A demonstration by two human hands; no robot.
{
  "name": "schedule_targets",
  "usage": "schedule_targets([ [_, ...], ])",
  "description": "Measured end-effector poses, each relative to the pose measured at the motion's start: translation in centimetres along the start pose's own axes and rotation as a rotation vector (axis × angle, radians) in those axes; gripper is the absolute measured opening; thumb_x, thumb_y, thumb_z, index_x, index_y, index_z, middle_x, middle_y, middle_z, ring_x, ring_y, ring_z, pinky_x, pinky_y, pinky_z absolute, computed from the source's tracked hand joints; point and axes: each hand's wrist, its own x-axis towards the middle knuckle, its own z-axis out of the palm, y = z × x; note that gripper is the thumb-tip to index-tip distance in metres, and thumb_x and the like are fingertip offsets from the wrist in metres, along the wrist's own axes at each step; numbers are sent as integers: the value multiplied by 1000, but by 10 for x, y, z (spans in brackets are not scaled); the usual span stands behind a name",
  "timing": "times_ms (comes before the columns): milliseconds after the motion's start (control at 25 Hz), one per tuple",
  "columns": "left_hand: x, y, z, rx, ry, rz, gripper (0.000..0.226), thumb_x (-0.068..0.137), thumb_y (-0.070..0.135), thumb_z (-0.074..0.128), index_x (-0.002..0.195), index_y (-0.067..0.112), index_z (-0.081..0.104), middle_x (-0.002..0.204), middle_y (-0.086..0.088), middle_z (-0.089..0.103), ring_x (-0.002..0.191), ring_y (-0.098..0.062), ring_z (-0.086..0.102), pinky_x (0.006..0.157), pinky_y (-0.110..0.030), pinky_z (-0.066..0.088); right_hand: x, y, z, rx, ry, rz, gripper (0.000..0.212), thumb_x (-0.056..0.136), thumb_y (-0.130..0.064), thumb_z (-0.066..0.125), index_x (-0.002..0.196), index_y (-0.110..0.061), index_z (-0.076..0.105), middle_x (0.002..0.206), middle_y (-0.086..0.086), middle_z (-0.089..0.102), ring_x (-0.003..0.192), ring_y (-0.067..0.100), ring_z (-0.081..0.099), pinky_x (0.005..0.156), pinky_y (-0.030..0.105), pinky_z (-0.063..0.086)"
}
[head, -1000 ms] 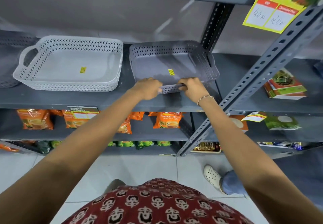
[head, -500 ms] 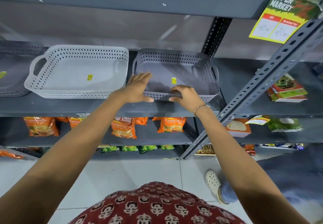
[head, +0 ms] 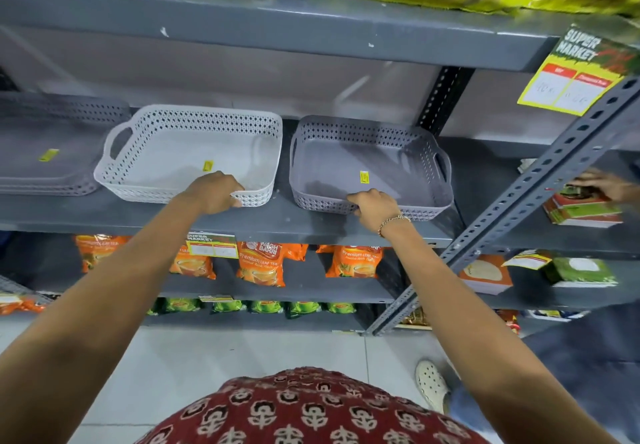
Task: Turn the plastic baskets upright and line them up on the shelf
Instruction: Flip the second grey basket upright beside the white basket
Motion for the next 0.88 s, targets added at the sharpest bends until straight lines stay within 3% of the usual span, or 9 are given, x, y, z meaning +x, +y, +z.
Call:
schedule_targets([
  [640,17,11,4,2,52,34,34,89,20,60,122,11,62,118,-22,64,113,-36,55,84,-35,45,6,-6,-5,-102,36,-18,38,91,-4,48,126,-20,51,111,18,67,108,34,60,86,39,51],
  [880,17,9,8,8,64,47,30,89,15,59,118,12,65,111,-21,67,105,-35,58,76,-32,41,6,-4,-4,-90,38,-22,34,91,-4,49,122,-17,54,110,19,68,107,35,60,86,39,51],
])
